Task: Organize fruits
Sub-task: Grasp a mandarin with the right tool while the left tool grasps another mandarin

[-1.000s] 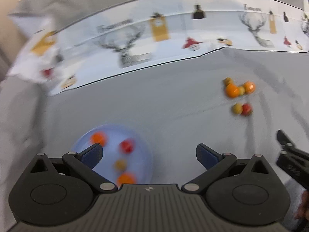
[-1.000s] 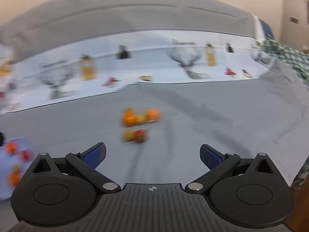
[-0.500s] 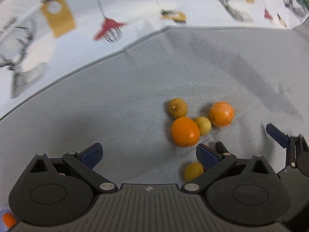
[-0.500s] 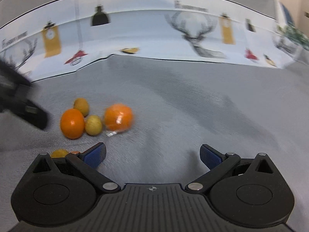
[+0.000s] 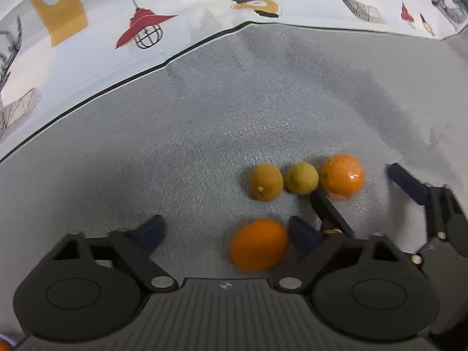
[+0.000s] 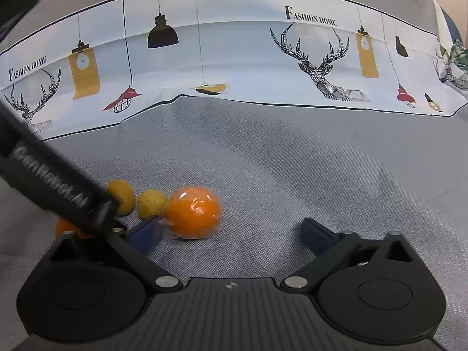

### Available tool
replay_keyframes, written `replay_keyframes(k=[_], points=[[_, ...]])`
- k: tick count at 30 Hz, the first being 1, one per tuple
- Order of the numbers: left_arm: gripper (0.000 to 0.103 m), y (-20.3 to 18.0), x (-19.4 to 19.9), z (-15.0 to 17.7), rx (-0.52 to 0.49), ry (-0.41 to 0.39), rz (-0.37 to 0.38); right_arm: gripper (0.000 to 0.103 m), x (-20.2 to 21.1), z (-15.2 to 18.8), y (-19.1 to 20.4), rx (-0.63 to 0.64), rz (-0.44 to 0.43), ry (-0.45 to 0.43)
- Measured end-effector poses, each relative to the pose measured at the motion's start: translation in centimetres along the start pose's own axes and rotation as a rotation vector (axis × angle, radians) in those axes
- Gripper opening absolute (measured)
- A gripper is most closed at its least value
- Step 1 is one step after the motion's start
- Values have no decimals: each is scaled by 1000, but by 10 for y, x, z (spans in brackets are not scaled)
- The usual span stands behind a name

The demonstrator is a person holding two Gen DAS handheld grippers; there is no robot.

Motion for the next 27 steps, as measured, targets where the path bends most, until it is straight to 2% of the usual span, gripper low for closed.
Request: replay_keyframes(k=[9,11,18,20,21,22,23,26,27], points=[[87,11,6,3,54,37,47,94,1,1,1,16,8,-16],[87,13,7,5,49,41,58,95,1,1,-5,23,41,-13],[85,-2,10,15,-117,39,20,95,-2,1,-9,29,77,-15],[80,-4,12,17,-149,29,9,95,-2,1,-9,28,77,-16],[67,-6,16,18,-159,27,15,95,-2,1,-9,28,76,-17],[45,-9,20,18,-172,28,26,95,-2,0,-9,29,76,-18],[41,-11,24,18,-182,33,38,94,-2,0,-8,31,74,-19],[41,-14,25,17,-185,12,19,93,0,0,-4,50,62,-28],[40,-15,25,17,-184,0,9,86,0,-1,-3,57,56,-30]])
Point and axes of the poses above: each gripper's, at about its wrist camera, not at the fingertips, and x roughly against the way its jaws point, y to its left, z to its underside, the point moved 7 cm from there along -x, roughly the way its jaws point, and after that the axes turned 13 degrees about -y, right-handed, at the moved point
